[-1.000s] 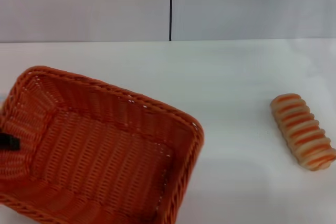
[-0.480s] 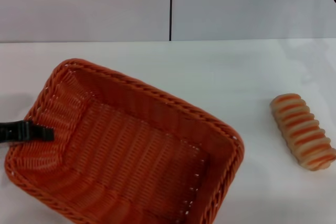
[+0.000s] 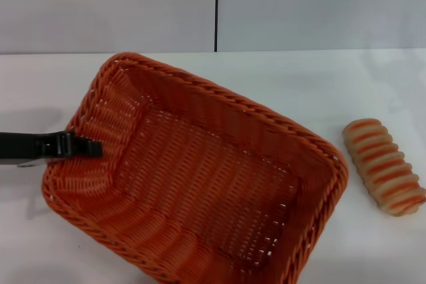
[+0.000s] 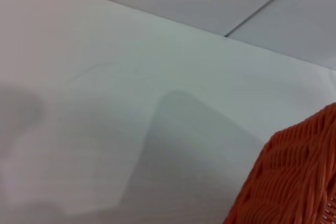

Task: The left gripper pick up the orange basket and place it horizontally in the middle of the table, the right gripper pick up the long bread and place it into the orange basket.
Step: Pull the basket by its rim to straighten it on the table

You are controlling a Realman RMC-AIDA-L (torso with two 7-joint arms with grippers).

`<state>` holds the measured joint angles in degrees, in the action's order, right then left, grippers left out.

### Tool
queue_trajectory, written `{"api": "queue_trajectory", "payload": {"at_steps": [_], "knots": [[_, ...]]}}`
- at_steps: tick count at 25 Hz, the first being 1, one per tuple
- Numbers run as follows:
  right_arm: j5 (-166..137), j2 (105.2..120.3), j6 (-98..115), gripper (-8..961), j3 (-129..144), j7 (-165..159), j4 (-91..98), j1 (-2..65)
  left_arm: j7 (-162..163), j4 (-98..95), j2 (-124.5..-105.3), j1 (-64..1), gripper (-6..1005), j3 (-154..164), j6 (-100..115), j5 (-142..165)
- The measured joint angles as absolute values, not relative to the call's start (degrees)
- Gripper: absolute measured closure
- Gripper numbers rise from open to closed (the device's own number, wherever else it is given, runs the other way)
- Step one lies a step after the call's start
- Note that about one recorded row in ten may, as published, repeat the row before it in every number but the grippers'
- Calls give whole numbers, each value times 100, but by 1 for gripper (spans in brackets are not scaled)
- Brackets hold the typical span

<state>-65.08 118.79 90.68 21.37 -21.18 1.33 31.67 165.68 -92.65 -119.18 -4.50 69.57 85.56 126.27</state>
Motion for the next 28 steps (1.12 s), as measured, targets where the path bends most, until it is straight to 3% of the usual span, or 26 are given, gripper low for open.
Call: {"api": "queue_trajectory", "payload": {"at_steps": [28], "knots": [[-6493,11865,9141,315,2100,-2119,210,2904,16530,-8750,-11887,-919,803,7318,7896,12741]]}}
